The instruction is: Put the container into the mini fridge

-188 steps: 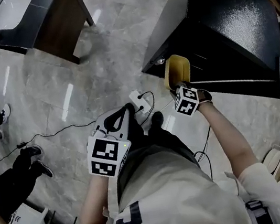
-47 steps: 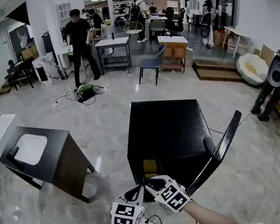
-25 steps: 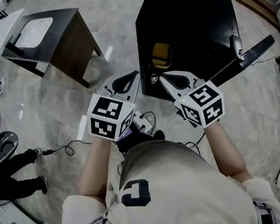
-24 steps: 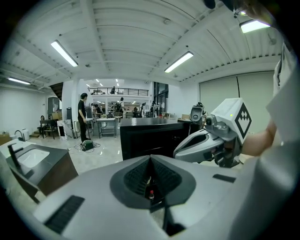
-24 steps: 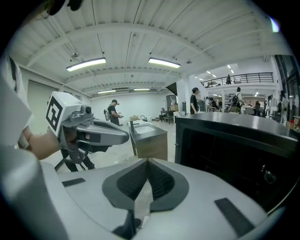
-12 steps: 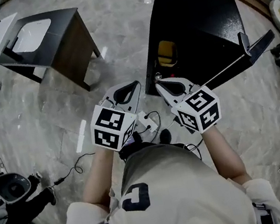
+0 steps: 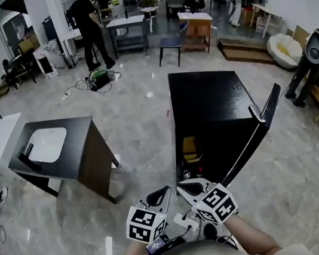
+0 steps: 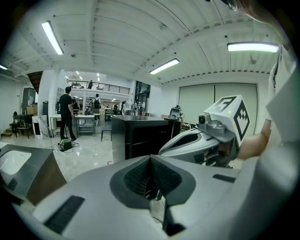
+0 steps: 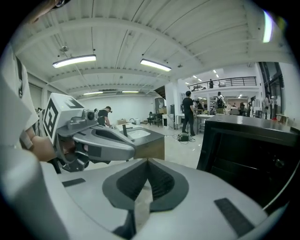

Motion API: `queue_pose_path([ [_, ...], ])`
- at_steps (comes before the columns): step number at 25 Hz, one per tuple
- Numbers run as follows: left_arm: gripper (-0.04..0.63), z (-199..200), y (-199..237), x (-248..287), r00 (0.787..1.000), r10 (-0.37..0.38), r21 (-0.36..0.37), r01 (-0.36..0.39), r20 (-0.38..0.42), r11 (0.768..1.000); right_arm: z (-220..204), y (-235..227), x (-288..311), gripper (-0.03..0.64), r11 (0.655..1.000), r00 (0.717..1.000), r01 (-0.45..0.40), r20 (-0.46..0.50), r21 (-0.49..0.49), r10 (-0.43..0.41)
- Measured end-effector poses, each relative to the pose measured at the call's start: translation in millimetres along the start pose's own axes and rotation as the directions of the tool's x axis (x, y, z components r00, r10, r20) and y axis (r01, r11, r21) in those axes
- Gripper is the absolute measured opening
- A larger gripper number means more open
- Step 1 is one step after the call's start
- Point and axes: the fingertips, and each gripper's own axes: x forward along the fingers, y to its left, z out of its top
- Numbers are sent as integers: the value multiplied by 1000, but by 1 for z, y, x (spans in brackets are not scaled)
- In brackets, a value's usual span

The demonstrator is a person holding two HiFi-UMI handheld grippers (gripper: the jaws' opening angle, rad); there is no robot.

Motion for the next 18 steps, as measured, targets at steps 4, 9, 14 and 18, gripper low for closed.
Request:
queue_pose_path([
  [4,54,11,-1,4,997,-69,16,68,28,998,6,-6,-4,29,998,998,60,7,9,-60],
  [9,55,18,-14,11,992,-118,33,117,32,993,8,-11,-21,29,995,995,102,17,13,-102],
  [14,54,33,-42,24,991,-125,65,122,37,990,5,-27,-53,28,993,992,119,49,9,-119],
  [18,55,42,-74,43,992,-121,62,118,43,991,-7,-43,-89,29,993,991,119,59,6,-119],
])
